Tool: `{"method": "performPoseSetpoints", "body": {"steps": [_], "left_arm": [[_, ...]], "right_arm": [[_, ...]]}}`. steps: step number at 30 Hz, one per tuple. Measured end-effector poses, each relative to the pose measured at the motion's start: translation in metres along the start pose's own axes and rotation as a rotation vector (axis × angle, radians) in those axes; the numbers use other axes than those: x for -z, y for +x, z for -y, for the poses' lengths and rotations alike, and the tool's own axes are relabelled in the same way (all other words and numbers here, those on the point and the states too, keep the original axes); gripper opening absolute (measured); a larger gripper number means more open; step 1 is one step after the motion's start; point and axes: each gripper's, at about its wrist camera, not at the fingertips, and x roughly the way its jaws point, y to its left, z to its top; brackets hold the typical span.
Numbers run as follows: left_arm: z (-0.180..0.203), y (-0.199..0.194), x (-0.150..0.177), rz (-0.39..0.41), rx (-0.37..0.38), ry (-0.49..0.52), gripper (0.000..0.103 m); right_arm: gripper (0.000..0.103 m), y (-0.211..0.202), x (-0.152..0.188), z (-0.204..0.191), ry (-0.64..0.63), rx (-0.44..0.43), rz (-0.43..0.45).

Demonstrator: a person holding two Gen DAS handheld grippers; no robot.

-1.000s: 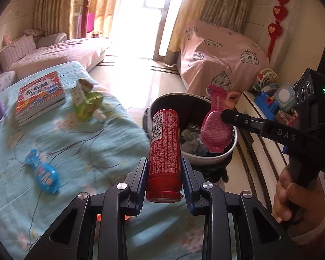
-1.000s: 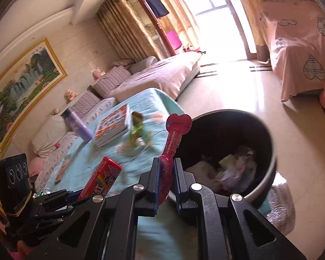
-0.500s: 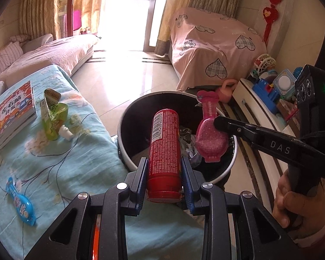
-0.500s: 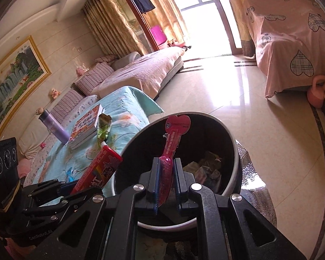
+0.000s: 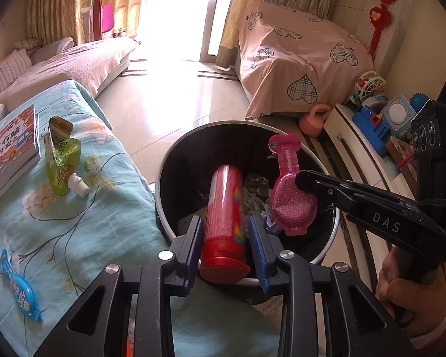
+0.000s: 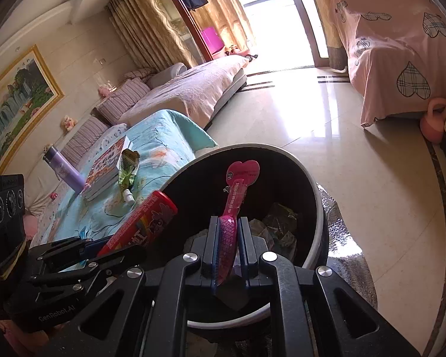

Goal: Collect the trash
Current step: 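Carry the red can and pink toy over the bin and open both grippers, then grasp the blue candy toy with the left gripper while the right grasps the orange snack bag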

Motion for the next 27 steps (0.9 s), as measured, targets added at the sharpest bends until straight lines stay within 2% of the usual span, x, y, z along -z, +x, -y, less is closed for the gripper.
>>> {"method": "performPoseSetpoints", "body": {"steps": [2, 4, 5, 6, 10, 12, 14, 19, 27], "left_arm": [[0.002, -0.001, 0.0, 0.001, -0.002, 0.004, 0.034], [0.001, -0.005, 0.001, 0.011, -0.01, 0.007, 0.046], [0.002, -0.01, 0.002, 0.026, -0.013, 0.008, 0.048], [0.002, -0.014, 0.004, 0.038, -0.018, 0.009, 0.049], [-0.003, -0.029, 0.014, 0.062, -0.021, -0.008, 0.054], [-0.01, -0.038, 0.023, 0.073, -0.026, -0.025, 0.055], [-0.018, -0.049, 0.033, 0.084, -0.035, -0.046, 0.055], [-0.04, -0.075, 0.06, 0.097, -0.053, -0.109, 0.055], [-0.079, -0.119, 0.104, 0.118, -0.083, -0.234, 0.056]], "right_arm": [[0.016, 0.002, 0.0, 0.002, 0.017, 0.001, -0.004], [0.019, 0.001, 0.001, 0.004, 0.031, -0.003, -0.007], [0.028, 0.0, 0.002, 0.005, 0.035, -0.003, -0.004], [0.041, -0.002, 0.002, 0.005, 0.038, -0.005, 0.002], [0.057, -0.011, 0.005, -0.001, 0.032, -0.017, 0.025], [0.081, -0.017, 0.007, -0.007, 0.029, -0.036, 0.042], [0.09, -0.024, 0.011, -0.015, 0.018, -0.046, 0.066], [0.092, -0.033, 0.024, -0.038, -0.002, -0.074, 0.079], [0.093, -0.031, 0.051, -0.071, -0.011, -0.131, 0.038]]}}
